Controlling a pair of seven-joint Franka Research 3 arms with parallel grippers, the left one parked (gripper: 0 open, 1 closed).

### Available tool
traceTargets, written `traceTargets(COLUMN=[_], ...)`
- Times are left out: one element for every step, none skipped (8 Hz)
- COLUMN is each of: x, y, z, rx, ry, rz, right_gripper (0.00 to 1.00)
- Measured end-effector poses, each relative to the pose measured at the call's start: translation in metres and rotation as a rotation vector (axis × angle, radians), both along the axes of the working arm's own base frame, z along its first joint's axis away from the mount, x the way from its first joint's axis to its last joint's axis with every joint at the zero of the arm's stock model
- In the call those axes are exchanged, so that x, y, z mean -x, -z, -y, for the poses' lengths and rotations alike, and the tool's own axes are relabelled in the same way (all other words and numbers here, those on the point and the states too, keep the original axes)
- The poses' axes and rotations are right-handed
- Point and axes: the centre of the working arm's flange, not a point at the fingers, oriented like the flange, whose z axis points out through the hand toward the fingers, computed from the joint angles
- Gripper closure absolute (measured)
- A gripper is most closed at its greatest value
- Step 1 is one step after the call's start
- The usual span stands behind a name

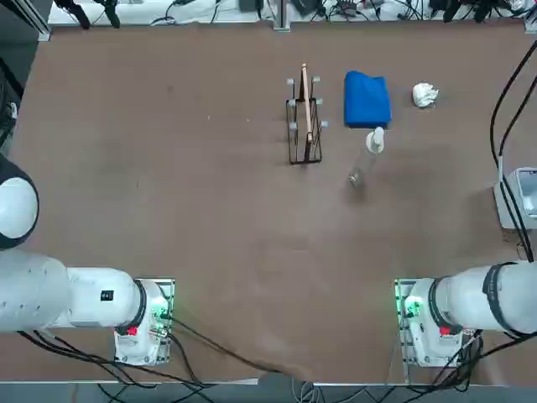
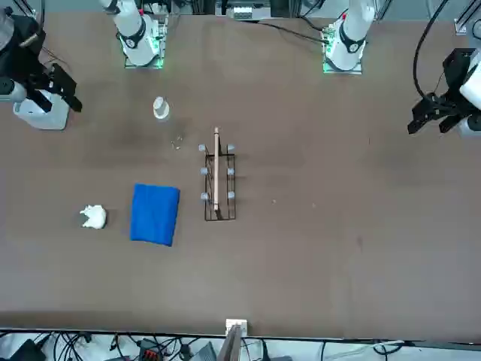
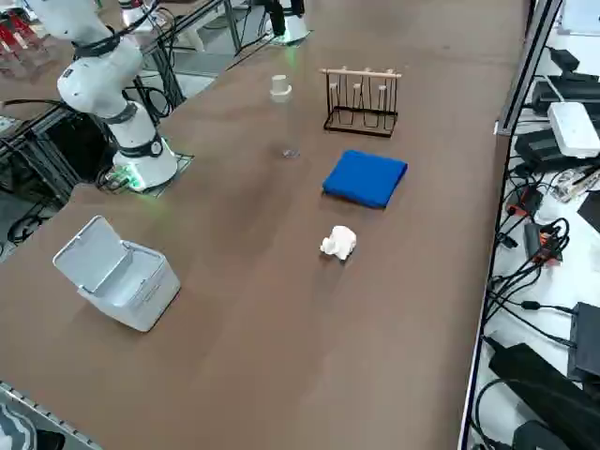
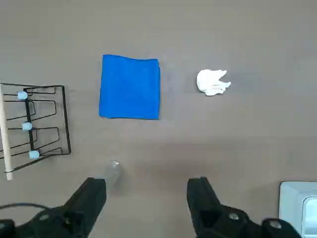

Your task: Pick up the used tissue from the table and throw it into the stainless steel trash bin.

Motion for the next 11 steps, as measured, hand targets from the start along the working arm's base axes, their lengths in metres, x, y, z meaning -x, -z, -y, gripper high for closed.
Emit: traceTargets(x=[0.000, 0.000, 0.001, 0.001, 0.001, -0.002, -0.010, -0.023, -0.040, -0.057, -0.074], y=[0.000, 0.000, 0.001, 0.001, 0.003, 0.008, 0.021, 0.039, 0.062, 0.087, 0.112], z=[0.000, 0.000, 0.001, 0.001, 0.002, 0.002, 0.003, 0.009, 0.018, 0.031, 0.043], rx=[0.001, 0.003, 0.009, 0.019, 0.030, 0.036, 0.041, 0.046, 0.049, 0.051, 0.053], ry=[0.003, 0.004, 0.003, 0.002, 0.003, 0.006, 0.010, 0.021, 0.030, 0.027, 0.015], rz=[-0.002, -0.004, -0.007, -0.011, -0.014, -0.025, -0.042, -0.054, -0.064, -0.070, -0.065], right_gripper=[0.00, 0.00, 0.00, 0.00, 0.00, 0.00, 0.00, 0.00, 0.00, 0.00, 0.00])
